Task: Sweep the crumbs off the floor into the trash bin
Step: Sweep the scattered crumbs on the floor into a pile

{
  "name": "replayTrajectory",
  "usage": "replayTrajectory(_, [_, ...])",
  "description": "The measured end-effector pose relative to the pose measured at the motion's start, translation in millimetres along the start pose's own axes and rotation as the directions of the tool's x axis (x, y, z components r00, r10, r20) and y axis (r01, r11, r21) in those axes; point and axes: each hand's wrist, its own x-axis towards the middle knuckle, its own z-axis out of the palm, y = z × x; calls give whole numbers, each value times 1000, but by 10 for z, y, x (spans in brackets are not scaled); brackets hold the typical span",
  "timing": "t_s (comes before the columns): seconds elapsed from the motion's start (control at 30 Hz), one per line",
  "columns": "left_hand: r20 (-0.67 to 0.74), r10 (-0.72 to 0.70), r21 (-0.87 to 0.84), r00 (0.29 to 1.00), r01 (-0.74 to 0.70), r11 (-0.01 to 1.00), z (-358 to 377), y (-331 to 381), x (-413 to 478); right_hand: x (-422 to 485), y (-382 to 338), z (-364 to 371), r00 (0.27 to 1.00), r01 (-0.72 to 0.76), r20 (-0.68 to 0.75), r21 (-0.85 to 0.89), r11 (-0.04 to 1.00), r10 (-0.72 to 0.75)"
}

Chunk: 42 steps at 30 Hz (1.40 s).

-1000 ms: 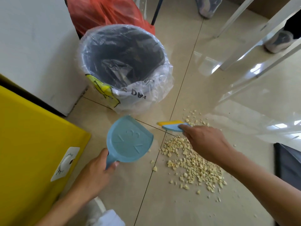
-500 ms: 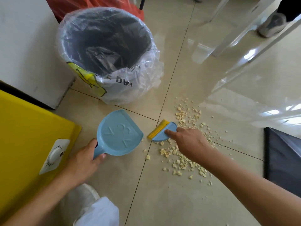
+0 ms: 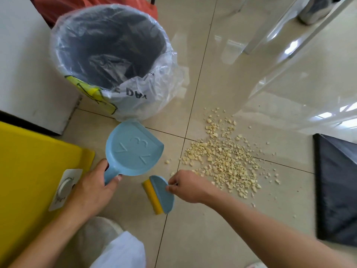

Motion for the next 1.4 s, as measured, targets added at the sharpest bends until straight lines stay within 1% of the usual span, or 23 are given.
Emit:
replayTrajectory(0.07, [16, -1, -5, 1000, 1, 1000, -9, -13, -4, 80, 77, -1, 997, -27, -69, -51, 998, 24])
replayTrajectory(0.17, [57, -9, 6, 998, 8, 1000, -7, -19, -7, 121, 297, -233, 980, -98, -184, -93, 991, 79])
replayTrajectory(0.27, [79, -20, 82, 997, 13, 997, 32, -14, -16, 86, 573, -576, 953, -184, -264, -116, 976, 148])
replayTrajectory(0.4, [116, -72, 134, 991, 56, 989, 63, 1, -62, -19, 912, -893, 914, -281, -339, -138, 950, 222])
replayTrajectory(0.5, [135, -77, 137, 988, 58, 989, 61, 17, -71, -134, 1066, -1027, 898, -321, -353, -117, 940, 262])
replayTrajectory(0.57, [127, -81, 131, 989, 65, 989, 59, 30, -72, -215, 1109, -1087, 888, -315, -370, -52, 948, 275])
replayTrajectory(0.63, [104, -88, 99, 991, 78, 992, 57, 45, -76, -269, 1103, -1076, 881, -276, -387, 46, 960, 272])
replayTrajectory(0.73, [55, -105, 57, 993, 102, 993, 38, 71, -77, -208, 946, -931, 900, -169, -361, 233, 958, 246])
replayTrajectory(0.8, [27, -113, 46, 993, 111, 993, 12, 91, -66, -58, 795, -788, 920, -94, -327, 354, 931, 218])
replayTrajectory(0.83, [21, -120, 34, 993, 119, 992, 0, 114, -67, 36, 729, -728, 923, -79, -320, 386, 919, 214])
replayTrajectory(0.9, [21, -124, 24, 992, 123, 992, -9, 171, -91, 217, 653, -662, 913, -95, -332, 392, 915, 237])
replayTrajectory(0.97, [37, -108, 39, 993, 106, 994, 1, 241, -121, 308, 705, -679, 887, -123, -360, 419, 900, 289])
replayTrajectory(1.07, [87, -87, 81, 992, 80, 993, 50, 361, -221, 248, 986, -813, 812, -177, -403, 521, 835, 423])
replayTrajectory(1.13, [102, -90, 49, 991, 85, 995, 104, 454, -307, 126, 1183, -897, 766, -217, -401, 573, 790, 502])
replayTrajectory(1.17, [115, -92, 22, 989, 90, 996, 122, 516, -342, 59, 1266, -923, 759, -232, -386, 593, 771, 524])
replayTrajectory(1.23, [115, -77, -31, 990, 81, 996, 153, 629, -376, -89, 1386, -976, 772, -207, -337, 668, 715, 539])
replayTrajectory(1.3, [131, -84, -35, 988, 90, 995, 142, 658, -480, -249, 1399, -1066, 807, -152, -279, 753, 640, 521])
replayTrajectory(1.37, [208, -90, 8, 974, 90, 996, 81, 642, -623, -349, 1359, -1255, 851, -90, -258, 787, 611, 457])
replayTrajectory(1.4, [263, -87, 17, 961, 85, 996, 31, 672, -686, -350, 1336, -1360, 861, -48, -274, 794, 607, 427])
